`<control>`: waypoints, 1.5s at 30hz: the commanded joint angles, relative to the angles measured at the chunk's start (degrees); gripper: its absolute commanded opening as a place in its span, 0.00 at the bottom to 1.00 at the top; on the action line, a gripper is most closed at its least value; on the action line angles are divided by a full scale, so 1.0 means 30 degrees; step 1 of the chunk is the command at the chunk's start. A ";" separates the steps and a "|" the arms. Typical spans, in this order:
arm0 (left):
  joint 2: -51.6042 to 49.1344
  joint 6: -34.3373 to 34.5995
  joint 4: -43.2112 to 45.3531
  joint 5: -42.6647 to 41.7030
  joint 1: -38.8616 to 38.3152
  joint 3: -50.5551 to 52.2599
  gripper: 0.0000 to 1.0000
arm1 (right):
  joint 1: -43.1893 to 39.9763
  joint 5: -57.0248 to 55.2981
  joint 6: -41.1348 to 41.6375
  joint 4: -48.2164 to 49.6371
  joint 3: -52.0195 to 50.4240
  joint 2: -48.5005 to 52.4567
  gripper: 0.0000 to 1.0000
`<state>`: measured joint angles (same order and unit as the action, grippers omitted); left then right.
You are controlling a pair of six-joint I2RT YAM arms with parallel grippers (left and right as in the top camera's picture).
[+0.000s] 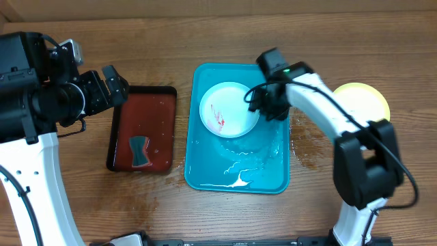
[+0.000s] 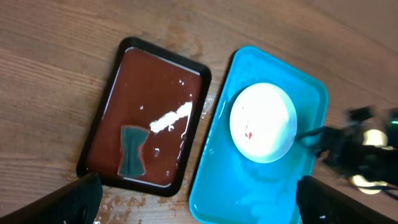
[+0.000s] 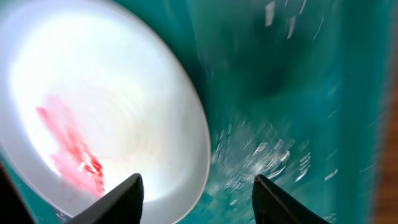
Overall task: Clean dirty plates on tray and stack at the side
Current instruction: 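Grasp the white plate rim with the right gripper and drag it to tray center, then grasp the sponge in the dark red tray with the left gripper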
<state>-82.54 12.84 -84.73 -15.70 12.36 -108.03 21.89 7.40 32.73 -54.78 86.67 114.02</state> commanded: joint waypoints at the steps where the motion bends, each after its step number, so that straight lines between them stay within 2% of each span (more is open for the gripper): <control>1: -0.0685 -0.0576 -0.0175 -0.0146 -0.0168 0.0138 1.00 | -0.0925 -0.1392 -0.8990 0.0393 0.0743 -0.1545 0.58; 4: -0.1209 -0.0583 -0.0393 -0.0146 -0.0357 0.0138 0.99 | -0.1071 -0.1377 -1.1183 0.1071 0.0204 -0.0838 0.58; 6: -0.1457 -0.0576 -0.0532 -0.0146 -0.0444 0.0138 0.95 | -0.1071 -0.1217 -1.1584 0.2033 -0.0386 -0.0226 0.58; 10: -0.1574 -0.0583 -0.0546 -0.0146 -0.0503 0.0138 0.94 | -0.0933 0.0248 -1.1570 0.3184 -0.0750 0.1377 0.56; 12: -0.1566 -0.0590 -0.0627 -0.0146 -0.0503 0.0138 0.93 | -0.0889 0.0962 -1.1562 0.3446 -0.0750 0.2062 0.49; 14: -0.1566 -0.0794 -0.0758 -0.0138 -0.0510 0.0138 0.93 | -0.0874 0.1056 -1.1322 0.3679 -0.0750 0.2550 0.38; 17: -0.1566 -0.0874 -0.0925 -0.0138 -0.0510 0.0138 0.92 | -0.0874 0.0787 -1.0506 0.3738 -0.0750 0.2776 0.10; 18: -0.1574 -0.0874 -0.1013 -0.0117 -0.0510 0.0138 0.91 | -0.0903 0.0342 -0.9675 0.3643 -0.0750 0.2776 0.04; 20: -0.1574 -0.0860 -0.1129 0.0087 -0.0510 0.0138 0.88 | -0.0933 -0.0211 -0.7883 0.3257 -0.0743 0.2703 0.04; 24: -0.1574 -0.0146 -0.1333 0.1224 -0.0525 0.0634 0.86 | -0.0984 -0.0423 -0.2004 0.0699 -0.0721 0.2470 0.04; 26: -0.1574 0.0175 -0.1297 0.1290 -0.0532 0.1224 0.85 | -0.0947 -0.0284 -0.0627 -0.0189 -0.0721 0.2463 0.04; 30: -0.1574 0.0882 0.0029 0.2098 -0.0721 0.4138 0.81 | -0.0466 0.0131 -0.0401 -0.0525 -0.0729 0.2463 0.04; 38: -0.2251 0.0867 0.7104 0.2994 -0.2055 1.1723 0.67 | -0.0117 0.0124 -0.0933 -0.0299 -0.0729 0.2463 0.04; 41: -0.3293 0.1413 0.8495 0.3956 -0.2310 1.3034 0.48 | -0.0124 0.0117 -0.0984 -0.0284 -0.0729 0.2463 0.04; 42: -0.3716 0.1610 0.8597 0.4109 -0.2310 1.3231 0.47 | -0.0124 0.0117 -0.0984 -0.0277 -0.0729 0.2463 0.04; 45: -0.5384 0.1807 0.9114 0.4830 -0.2310 1.3602 0.62 | -0.0124 0.0117 -0.0984 -0.0277 -0.0729 0.2463 0.04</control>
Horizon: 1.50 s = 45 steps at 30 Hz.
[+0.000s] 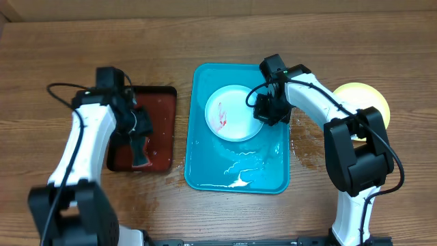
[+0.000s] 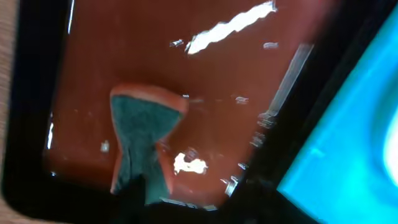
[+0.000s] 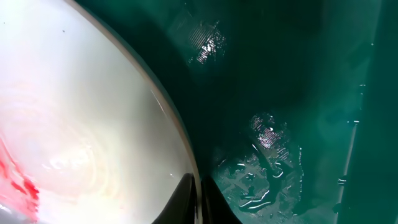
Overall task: Clean dirty plates on tray and stack at the side
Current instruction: 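Grasp the sponge in the dark red tray with the left gripper, then lift the sponge with the left gripper and move it onto the white plate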
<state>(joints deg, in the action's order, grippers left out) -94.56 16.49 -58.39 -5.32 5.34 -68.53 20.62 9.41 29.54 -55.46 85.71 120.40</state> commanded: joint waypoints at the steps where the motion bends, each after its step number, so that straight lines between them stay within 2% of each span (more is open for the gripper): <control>1: -0.2076 0.0663 0.0517 0.1515 0.0029 0.0437 0.61 | 0.0299 -0.0554 0.0080 -0.0036 -0.0408 0.0335 0.04; 7: -0.4823 0.2229 0.1173 0.1938 0.0029 0.0430 0.47 | 0.0299 -0.0554 0.0080 0.0007 -0.0408 0.0335 0.04; 10: -0.4889 0.2229 0.1545 0.1974 0.0029 0.0423 0.31 | 0.0299 -0.0554 0.0080 0.0015 -0.0408 0.0335 0.04; 11: -0.4867 0.2229 0.1603 0.1974 0.0029 0.0372 0.23 | 0.0299 -0.0554 0.0087 0.0015 -0.0408 0.0335 0.04; 12: -0.4867 0.2229 0.1647 0.1967 0.0029 0.0306 0.10 | 0.0299 -0.0554 0.0087 0.0007 -0.0408 0.0335 0.04; 13: -0.4867 0.2229 0.1698 0.1967 0.0029 0.0189 0.04 | 0.0306 -0.0554 0.0087 0.0007 -0.0408 0.0335 0.04; 28: -0.4867 0.0044 0.1413 0.1778 -0.0168 -0.2965 0.04 | 0.0299 -0.0554 0.0087 0.0007 -0.0408 0.0335 0.04; 37: -0.4867 -0.0364 0.0656 0.3461 -0.1297 -0.4291 0.04 | 0.0299 -0.0554 0.0087 0.0015 -0.0408 0.0335 0.04; 38: -0.4867 -0.0364 0.0627 0.3621 -0.1355 -0.4320 0.06 | 0.0306 -0.0554 0.0087 0.0007 -0.0408 0.0335 0.04; 42: -0.4911 -0.0197 0.0255 0.3752 -0.1421 -0.4299 0.46 | 0.0299 -0.0554 0.0087 -0.0087 -0.0408 0.0335 0.04; 45: -0.4911 -0.0058 0.0168 0.3723 -0.1406 -0.4299 0.48 | 0.0299 -0.0561 0.0080 -0.0168 -0.0408 0.0335 0.04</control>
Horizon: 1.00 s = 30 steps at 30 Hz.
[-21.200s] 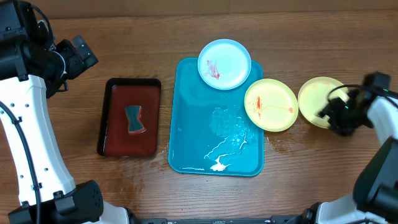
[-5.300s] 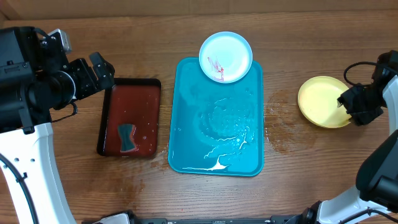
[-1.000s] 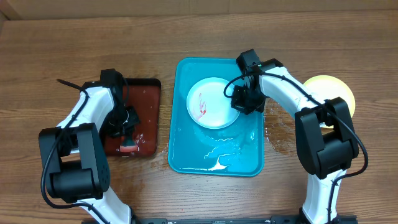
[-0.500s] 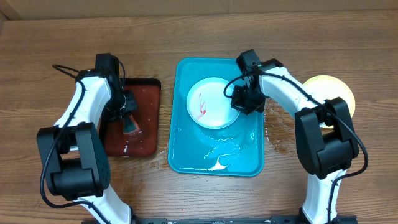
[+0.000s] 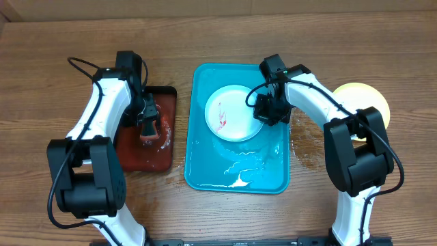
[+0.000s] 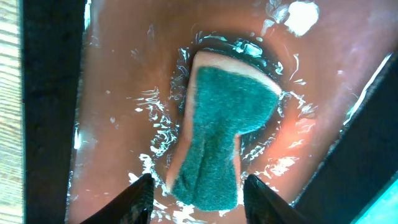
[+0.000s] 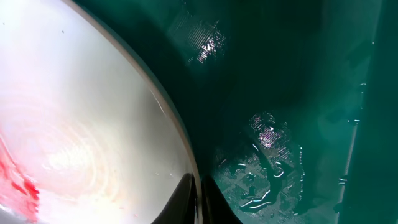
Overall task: Clean dirty plates on tray and stack at the side
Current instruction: 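Lift the sponge with the left gripper and move it onto the white plate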
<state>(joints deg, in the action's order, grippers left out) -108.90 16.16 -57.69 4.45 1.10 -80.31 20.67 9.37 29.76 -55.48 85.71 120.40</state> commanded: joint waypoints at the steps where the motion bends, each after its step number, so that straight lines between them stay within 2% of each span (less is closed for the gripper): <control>1: -0.0131 0.0051 -0.0073 0.0328 0.0007 -0.0350 0.48 | 0.0284 -0.0546 0.0007 -0.0153 -0.0408 0.0335 0.04; 5: -0.0168 0.0051 0.0459 0.0197 -0.0022 0.0299 0.48 | 0.0291 -0.0539 0.0015 -0.0153 -0.0408 0.0335 0.04; 8: -0.0168 0.0044 0.2382 -0.0087 -0.0022 0.1909 0.47 | 0.0284 -0.0546 0.0015 -0.0146 -0.0408 0.0335 0.04; 14: -0.0168 0.0029 0.4794 -0.0721 -0.0022 0.4000 0.39 | 0.0291 -0.0539 0.0015 -0.0153 -0.0408 0.0335 0.04; 17: -0.0168 0.0036 0.4830 -0.0736 -0.0022 0.4058 0.13 | 0.0291 -0.0539 0.0015 -0.0160 -0.0408 0.0335 0.04; 19: -0.0160 0.0036 0.4634 -0.1064 -0.0022 0.3920 0.04 | 0.0291 -0.0539 0.0015 -0.0204 -0.0408 0.0335 0.04; 30: -0.0160 0.0036 0.0903 -0.1158 -0.0029 0.0160 0.04 | 0.0284 -0.0546 0.0015 -0.0328 -0.0408 0.0335 0.04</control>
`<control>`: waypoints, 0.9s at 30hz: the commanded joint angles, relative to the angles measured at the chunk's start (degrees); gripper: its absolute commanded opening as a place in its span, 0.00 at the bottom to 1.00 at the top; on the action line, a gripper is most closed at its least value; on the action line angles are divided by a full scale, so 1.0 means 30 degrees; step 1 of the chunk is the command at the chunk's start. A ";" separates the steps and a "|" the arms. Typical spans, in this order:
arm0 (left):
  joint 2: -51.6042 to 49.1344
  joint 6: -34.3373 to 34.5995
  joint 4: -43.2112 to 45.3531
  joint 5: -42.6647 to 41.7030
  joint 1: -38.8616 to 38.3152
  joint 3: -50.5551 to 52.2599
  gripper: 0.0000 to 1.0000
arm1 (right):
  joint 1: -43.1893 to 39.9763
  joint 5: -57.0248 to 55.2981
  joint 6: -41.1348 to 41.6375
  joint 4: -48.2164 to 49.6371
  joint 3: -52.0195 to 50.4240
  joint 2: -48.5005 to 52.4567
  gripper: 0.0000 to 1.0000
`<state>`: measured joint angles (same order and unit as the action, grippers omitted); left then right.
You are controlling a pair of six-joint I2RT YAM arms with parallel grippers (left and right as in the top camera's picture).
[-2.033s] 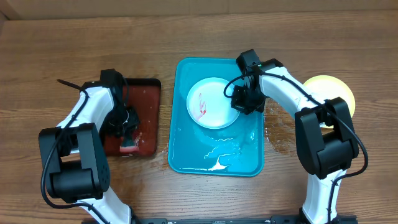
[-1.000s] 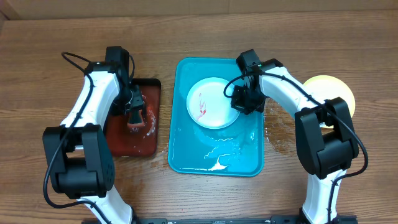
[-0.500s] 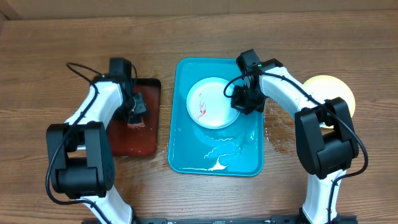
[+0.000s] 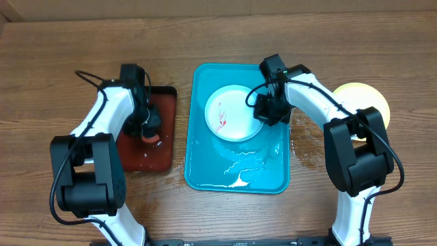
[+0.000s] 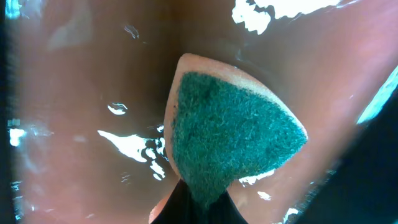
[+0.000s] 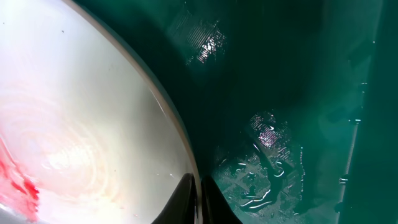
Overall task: Clean dirty plates on tray and stack at the side
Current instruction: 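Lift the sponge with the left gripper and move it onto the white plate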
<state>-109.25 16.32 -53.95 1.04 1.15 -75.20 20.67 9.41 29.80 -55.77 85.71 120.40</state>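
A white plate (image 4: 231, 112) smeared with red lies in the wet blue tray (image 4: 205, 174). My right gripper (image 4: 266, 108) is shut on the plate's right rim; the right wrist view shows the plate (image 6: 81, 118) pinched between the fingertips at my right gripper (image 6: 198, 202). A green-topped sponge (image 5: 233, 134) lies in the wet red-brown tray (image 4: 147, 154), and my left gripper (image 5: 198, 200) is shut on its narrow end. Overhead, my left gripper (image 4: 147, 128) covers most of the sponge.
A yellow plate (image 4: 362, 101) sits on the wooden table at the right, partly behind the right arm. Water is spilled on the table (image 4: 307, 147) beside the blue tray. The red-brown tray holds a film of water (image 5: 74, 93).
My left gripper was open around the sponge in the red-brown tray; now it is shut on the sponge's narrow end. The right gripper and white plate have not moved.
My left gripper was open, high over the table, and my right gripper open at the white plate's rim. Then the right gripper was shut on that rim and the left was over the sponge. The left then straddled the sponge, and now grips it.
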 commanded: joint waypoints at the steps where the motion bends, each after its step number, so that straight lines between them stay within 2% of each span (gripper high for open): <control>1: -0.0044 -0.0015 -0.0517 0.0313 -0.0044 -0.1770 0.04 | 0.0284 -0.0554 0.0000 -0.0233 -0.0408 0.0335 0.04; 6: -0.0044 -0.0007 -0.2237 0.0750 -0.0080 -0.3395 0.04 | 0.0284 -0.0561 -0.0007 -0.0328 -0.0408 0.0335 0.04; 9: -0.0044 -0.0007 -0.4299 0.0576 -0.0743 -0.6127 0.04 | 0.0284 -0.0561 0.0000 -0.0299 -0.0408 0.0335 0.04; 12: -0.0044 -0.0007 -0.5122 -0.0554 -0.1982 -0.8335 0.04 | 0.0284 -0.0554 0.0000 -0.0102 -0.0408 0.0335 0.04; 15: -0.0051 0.0146 -0.4131 -0.2331 -0.3730 -0.8823 0.04 | 0.0284 -0.0546 0.0007 0.0117 -0.0408 0.0335 0.04; 20: -0.0729 0.2783 -0.1443 -0.2368 -0.6579 -0.7716 0.04 | 0.0284 -0.0568 0.0007 0.0233 -0.0408 0.0335 0.04; 27: -0.4758 0.4568 0.0823 -0.4415 -0.8677 -0.7592 0.04 | 0.0284 -0.0605 0.0022 0.0714 -0.0408 0.0335 0.04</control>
<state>-117.45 25.65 -52.64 -7.75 -24.36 -99.29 20.75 9.63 29.76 -54.41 85.69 120.40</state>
